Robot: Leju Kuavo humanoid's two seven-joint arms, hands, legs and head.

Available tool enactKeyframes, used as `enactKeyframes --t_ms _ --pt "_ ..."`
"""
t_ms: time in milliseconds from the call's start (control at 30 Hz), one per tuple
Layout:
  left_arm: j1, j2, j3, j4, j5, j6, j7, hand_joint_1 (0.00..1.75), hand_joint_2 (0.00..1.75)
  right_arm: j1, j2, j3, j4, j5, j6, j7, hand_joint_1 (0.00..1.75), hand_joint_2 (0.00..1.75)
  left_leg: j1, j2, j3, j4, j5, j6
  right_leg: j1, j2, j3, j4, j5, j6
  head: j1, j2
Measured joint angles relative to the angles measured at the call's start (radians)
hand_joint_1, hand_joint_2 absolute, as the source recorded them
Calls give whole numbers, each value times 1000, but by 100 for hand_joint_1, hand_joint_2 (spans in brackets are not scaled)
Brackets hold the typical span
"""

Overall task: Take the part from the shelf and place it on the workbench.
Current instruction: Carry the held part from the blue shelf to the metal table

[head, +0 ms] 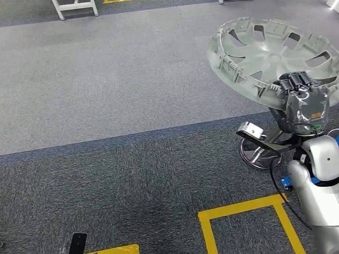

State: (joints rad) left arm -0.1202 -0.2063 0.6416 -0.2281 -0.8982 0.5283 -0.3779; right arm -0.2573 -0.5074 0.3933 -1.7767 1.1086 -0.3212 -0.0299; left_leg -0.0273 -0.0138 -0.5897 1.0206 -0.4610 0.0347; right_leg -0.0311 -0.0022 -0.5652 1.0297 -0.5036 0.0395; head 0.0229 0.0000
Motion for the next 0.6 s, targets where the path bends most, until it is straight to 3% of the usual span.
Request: enactKeyframes --t_ms 67,100,167,200,233,267,300,333,400,467,600 --pt "0 1 0 0 0 -11 -3 0 175 -1 1 0 0 -7 9 -3 175 175 2 0 -12 26 -20 -11 -1 -8 -3 -2 1 -13 -1 0" --pt "0 1 0 0 1 -14 -4 0 175 -1 2 0 0 -8 11 -3 175 175 5 1 -28 64 -46 -17 -2 -14 -3 -3 3 -19 -2 0" --pt "1 1 0 0 0 -18 -4 0 175 -2 3 0 0 -7 12 -3 175 175 11 2 -82 193 -116 -28 1 -26 -6 -3 4 -24 -4 0" --pt "2 1 0 0 0 -20 -5 0 175 -3 3 0 0 -6 12 -4 175 175 14 3 -108 256 -141 -31 3 -33 -7 -2 4 -24 -4 0" --pt "3 0 0 0 0 -23 -6 0 175 -4 4 0 0 -5 12 -5 175 175 16 3 -123 293 -147 -31 5 -39 -7 -2 4 -25 -4 0" --pt "5 0 0 0 0 -26 -7 0 175 -5 4 0 0 -3 11 -6 175 175 17 4 -121 291 -131 -29 6 -46 -6 -2 3 -25 -4 0" --pt "5 0 0 0 0 -28 -8 0 175 -5 4 0 0 -2 11 -7 175 175 17 7 -102 250 -98 -26 8 -53 -4 -2 2 -25 -4 0" --pt "5 0 0 0 0 -29 -9 0 175 -6 4 0 0 -2 11 -8 175 175 15 19 -70 181 -58 -20 9 -61 -1 -2 0 -25 -4 0" --pt "4 1 0 0 0 -29 -9 0 175 -7 4 0 -1 -1 10 -9 175 175 1 59 -13 56 -11 -9 11 -76 1 -2 -2 -22 -4 0" --pt "3 1 0 0 0 -29 -9 0 175 -9 4 0 -1 0 10 -10 175 175 -13 83 4 10 -8 -3 12 -88 -2 -3 -2 -17 -3 0" --pt "3 1 0 0 0 -29 -10 0 175 -10 5 0 -2 1 10 -10 175 175 -15 79 2 5 -7 -1 12 -94 -3 -3 0 -14 -2 0"
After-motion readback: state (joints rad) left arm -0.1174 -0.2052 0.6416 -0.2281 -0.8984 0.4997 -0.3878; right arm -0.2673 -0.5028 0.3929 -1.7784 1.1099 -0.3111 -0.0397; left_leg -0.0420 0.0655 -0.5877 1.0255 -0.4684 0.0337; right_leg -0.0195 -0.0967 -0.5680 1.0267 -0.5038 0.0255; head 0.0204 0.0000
